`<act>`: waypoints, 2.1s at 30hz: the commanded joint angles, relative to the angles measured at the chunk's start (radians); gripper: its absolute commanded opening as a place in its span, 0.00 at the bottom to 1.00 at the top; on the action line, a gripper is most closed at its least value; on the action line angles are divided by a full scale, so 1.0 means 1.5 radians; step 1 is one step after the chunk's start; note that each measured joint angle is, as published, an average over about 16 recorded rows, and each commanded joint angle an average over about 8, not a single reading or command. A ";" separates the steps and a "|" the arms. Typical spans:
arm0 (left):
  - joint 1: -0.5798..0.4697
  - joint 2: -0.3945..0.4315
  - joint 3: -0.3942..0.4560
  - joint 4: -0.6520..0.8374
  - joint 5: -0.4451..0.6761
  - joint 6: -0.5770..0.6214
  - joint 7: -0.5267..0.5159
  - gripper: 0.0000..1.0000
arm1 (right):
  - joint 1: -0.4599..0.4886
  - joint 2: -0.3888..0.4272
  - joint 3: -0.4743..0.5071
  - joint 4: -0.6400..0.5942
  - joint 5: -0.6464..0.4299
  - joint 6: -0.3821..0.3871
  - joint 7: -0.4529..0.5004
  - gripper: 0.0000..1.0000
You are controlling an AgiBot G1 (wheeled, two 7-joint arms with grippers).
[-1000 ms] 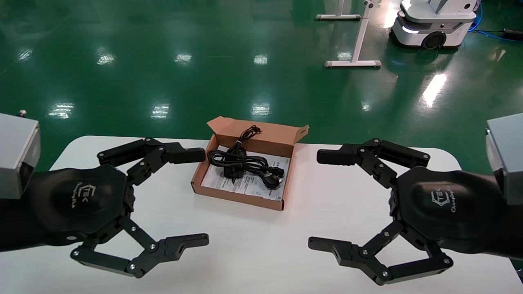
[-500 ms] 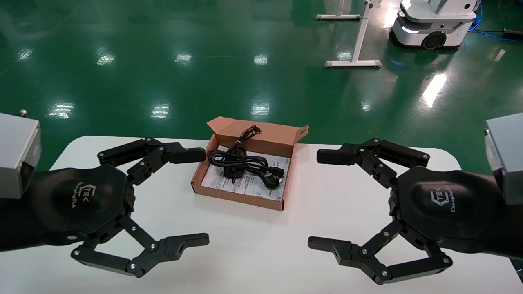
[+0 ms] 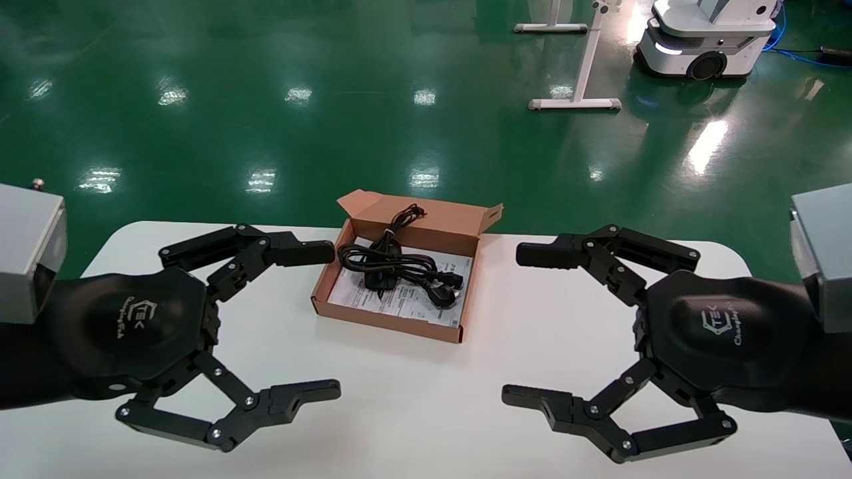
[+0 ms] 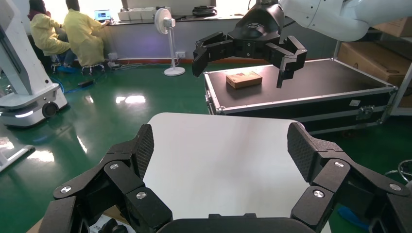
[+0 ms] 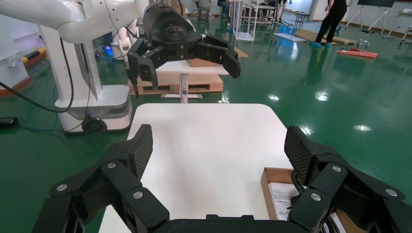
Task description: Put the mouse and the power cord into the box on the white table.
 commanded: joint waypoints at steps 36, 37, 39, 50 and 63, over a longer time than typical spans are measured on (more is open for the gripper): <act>0.000 0.000 0.000 0.000 0.000 0.000 0.000 1.00 | 0.000 0.000 0.000 0.000 0.000 0.000 0.000 1.00; 0.000 0.000 0.000 0.000 0.000 0.000 0.000 1.00 | 0.000 0.000 0.000 0.000 0.000 0.000 0.000 1.00; 0.000 0.000 0.000 0.000 0.000 0.000 0.000 1.00 | 0.000 0.000 0.000 0.000 0.000 0.000 0.000 1.00; 0.000 0.000 0.000 0.000 0.000 0.000 0.000 1.00 | 0.000 0.000 0.000 0.000 0.000 0.000 0.000 1.00; 0.000 0.000 0.000 0.000 0.000 0.000 0.000 1.00 | 0.000 0.000 0.000 0.000 0.000 0.000 0.000 1.00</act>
